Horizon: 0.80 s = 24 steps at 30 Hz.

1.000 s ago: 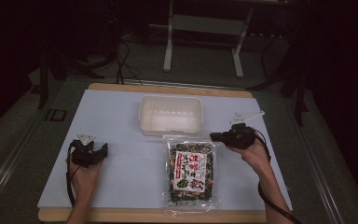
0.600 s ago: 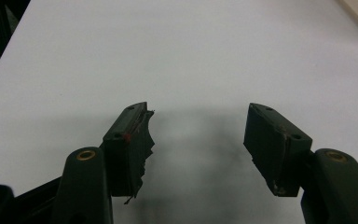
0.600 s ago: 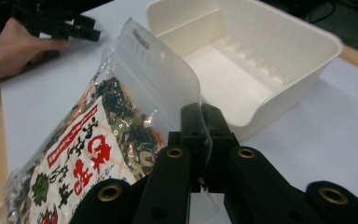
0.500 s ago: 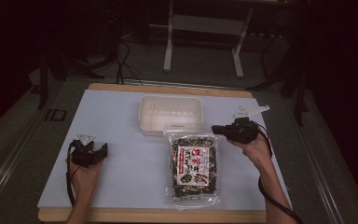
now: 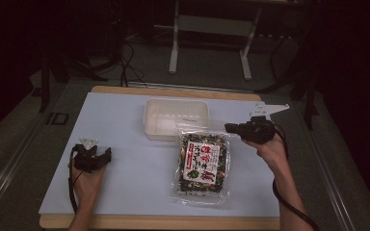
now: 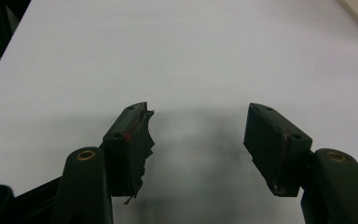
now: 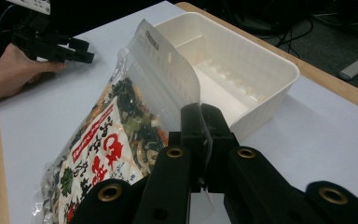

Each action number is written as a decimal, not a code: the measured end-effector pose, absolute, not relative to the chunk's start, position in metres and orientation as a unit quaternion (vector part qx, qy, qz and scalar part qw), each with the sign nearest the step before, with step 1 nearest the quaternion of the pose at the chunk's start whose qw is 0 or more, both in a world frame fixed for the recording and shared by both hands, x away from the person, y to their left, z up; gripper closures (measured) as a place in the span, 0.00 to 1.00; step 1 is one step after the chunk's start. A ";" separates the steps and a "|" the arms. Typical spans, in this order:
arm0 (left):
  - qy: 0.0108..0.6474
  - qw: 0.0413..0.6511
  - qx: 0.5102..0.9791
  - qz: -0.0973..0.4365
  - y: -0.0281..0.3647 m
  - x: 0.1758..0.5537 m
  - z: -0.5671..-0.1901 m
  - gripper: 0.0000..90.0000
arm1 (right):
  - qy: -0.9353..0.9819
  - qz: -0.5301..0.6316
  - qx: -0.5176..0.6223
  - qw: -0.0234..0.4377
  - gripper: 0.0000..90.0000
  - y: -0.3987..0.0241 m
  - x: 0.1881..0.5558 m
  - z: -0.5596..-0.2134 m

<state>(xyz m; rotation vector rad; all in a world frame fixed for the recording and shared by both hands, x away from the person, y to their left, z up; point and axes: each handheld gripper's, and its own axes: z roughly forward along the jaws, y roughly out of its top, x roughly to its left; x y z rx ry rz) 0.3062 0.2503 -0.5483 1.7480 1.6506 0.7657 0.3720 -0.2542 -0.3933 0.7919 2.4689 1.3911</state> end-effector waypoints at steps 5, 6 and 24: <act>0.623 0.305 0.660 0.289 0.250 0.306 -0.548 0.45 | 0.833 0.474 0.267 0.100 1.00 -0.254 0.372 -0.389; 0.623 0.305 0.660 0.289 0.250 0.306 -0.548 0.45 | 0.833 0.474 0.267 0.100 1.00 -0.254 0.372 -0.388; 0.623 0.304 0.660 0.289 0.250 0.306 -0.548 0.45 | 0.828 0.486 0.257 0.109 1.00 -0.255 0.369 -0.371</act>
